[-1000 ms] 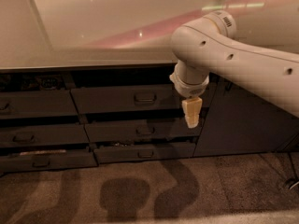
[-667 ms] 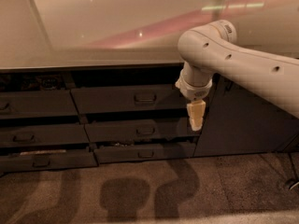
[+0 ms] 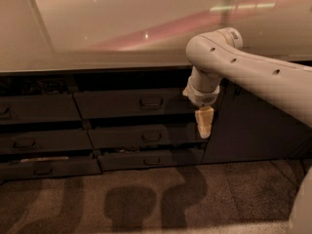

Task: Open top drawer

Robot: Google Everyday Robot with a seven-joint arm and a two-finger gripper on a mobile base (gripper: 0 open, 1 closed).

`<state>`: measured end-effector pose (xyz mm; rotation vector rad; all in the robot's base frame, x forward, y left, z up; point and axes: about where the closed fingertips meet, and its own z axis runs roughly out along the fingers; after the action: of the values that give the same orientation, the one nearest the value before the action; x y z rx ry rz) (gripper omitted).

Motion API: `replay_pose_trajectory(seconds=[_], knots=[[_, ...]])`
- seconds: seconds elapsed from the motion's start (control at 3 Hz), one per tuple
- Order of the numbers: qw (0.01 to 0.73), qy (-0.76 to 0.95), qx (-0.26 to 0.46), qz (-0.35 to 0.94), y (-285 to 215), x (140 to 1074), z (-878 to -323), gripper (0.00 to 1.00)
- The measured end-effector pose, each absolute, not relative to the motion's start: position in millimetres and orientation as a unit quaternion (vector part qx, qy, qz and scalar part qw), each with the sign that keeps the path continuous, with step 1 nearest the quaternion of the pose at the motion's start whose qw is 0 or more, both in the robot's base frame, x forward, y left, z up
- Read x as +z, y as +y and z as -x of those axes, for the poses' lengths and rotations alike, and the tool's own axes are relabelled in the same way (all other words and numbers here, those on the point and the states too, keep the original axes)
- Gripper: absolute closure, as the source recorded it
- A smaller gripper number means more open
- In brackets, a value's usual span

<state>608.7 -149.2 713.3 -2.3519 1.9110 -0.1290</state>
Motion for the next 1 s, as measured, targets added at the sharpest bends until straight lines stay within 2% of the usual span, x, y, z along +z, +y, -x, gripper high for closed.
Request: replay_pose_trajectory(seconds=[0.67,1.0], knots=[[0.085,0.566,-0.109,0.813,-135.5,719.2,-576.8,0.0],[0.093,0.554,-0.104,0.821,-126.6,695.9,-565.2,0.0]])
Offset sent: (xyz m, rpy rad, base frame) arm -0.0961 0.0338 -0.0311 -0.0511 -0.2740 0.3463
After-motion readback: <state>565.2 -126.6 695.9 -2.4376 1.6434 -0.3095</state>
